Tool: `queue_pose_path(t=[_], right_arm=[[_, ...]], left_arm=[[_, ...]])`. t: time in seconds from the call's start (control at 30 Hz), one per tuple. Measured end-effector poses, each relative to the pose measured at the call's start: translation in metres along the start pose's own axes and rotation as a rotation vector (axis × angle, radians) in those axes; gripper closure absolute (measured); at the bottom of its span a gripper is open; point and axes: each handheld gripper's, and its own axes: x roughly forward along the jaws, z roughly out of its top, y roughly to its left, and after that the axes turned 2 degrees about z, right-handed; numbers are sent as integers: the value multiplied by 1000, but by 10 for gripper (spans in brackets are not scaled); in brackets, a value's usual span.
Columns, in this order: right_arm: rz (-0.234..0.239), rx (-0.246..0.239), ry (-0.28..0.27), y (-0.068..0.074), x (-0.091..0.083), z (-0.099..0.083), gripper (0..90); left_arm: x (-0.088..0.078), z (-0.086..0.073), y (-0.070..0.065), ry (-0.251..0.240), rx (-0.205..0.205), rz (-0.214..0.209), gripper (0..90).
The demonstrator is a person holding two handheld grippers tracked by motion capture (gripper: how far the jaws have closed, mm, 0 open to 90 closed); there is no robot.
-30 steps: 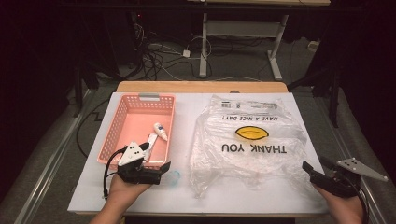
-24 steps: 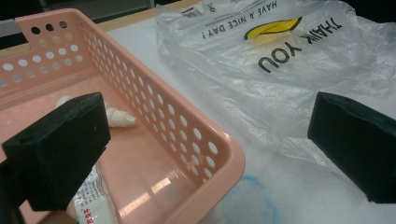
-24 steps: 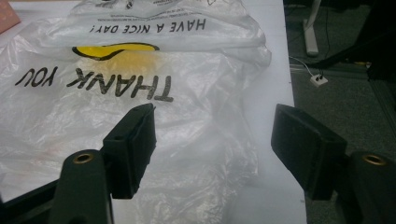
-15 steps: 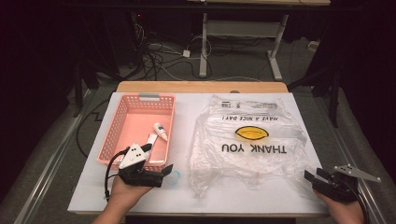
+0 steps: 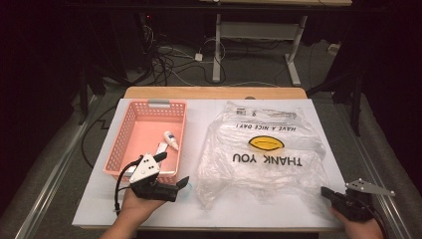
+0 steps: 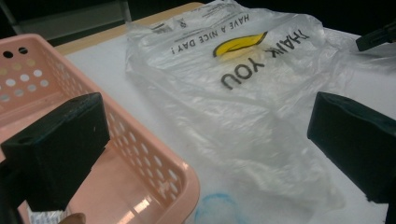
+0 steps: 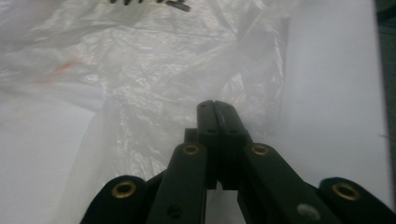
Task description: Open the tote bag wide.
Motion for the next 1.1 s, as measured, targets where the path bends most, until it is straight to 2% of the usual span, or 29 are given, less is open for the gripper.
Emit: queue_pose_path(t=[0.13, 0.17, 0.23, 0.4, 0.53, 0.6, 0.63, 0.67, 0.73, 0.83, 0.87, 0.93, 1.0, 1.03, 1.07, 1.1], right_arm=[[60, -57, 10, 29, -1, 1, 900], [94, -82, 3, 37, 0, 1, 900], [132, -117, 16, 52, 2, 2, 900], [242, -158, 40, 82, 11, 1, 900], [270, -183, 33, 94, 12, 2, 900], [267, -194, 23, 97, 11, 3, 888], [267, -190, 5, 97, 9, 4, 809], [258, -182, -20, 95, 5, 6, 768], [234, -170, -65, 89, -2, 11, 729], [131, -139, -140, 70, -10, 25, 686], [112, -138, -156, 63, -10, 30, 686], [38, -124, -178, 43, -3, 44, 672], [-8, -80, -179, 18, 13, 59, 628], [-17, -57, -177, 11, 19, 64, 628], [-17, -57, -177, 11, 19, 64, 628], [-30, -36, -169, -6, 40, 79, 618]], left_arm=[[2, 4, -2, -15, 11, -6, 0], [5, 5, -3, -17, 16, -11, 0], [6, 6, -2, -19, 16, -14, 0], [11, 8, -2, -23, 14, -28, 0], [12, 8, -3, -23, 17, -32, 0], [11, 8, -3, -24, 18, -32, 0], [11, 8, -3, -24, 19, -32, 0], [10, 8, -4, -23, 19, -31, 0], [10, 7, -4, -20, 18, -31, 0], [10, 6, -5, -15, 15, -31, 0], [11, 5, -5, -11, 12, -32, 0], [11, 4, -6, -7, 10, -32, 0], [10, 3, -7, -5, 10, -33, 0], [10, 3, -7, -5, 10, -33, 0], [9, 3, -8, -7, 11, -31, 0], [8, 3, -8, -7, 9, -27, 0]])
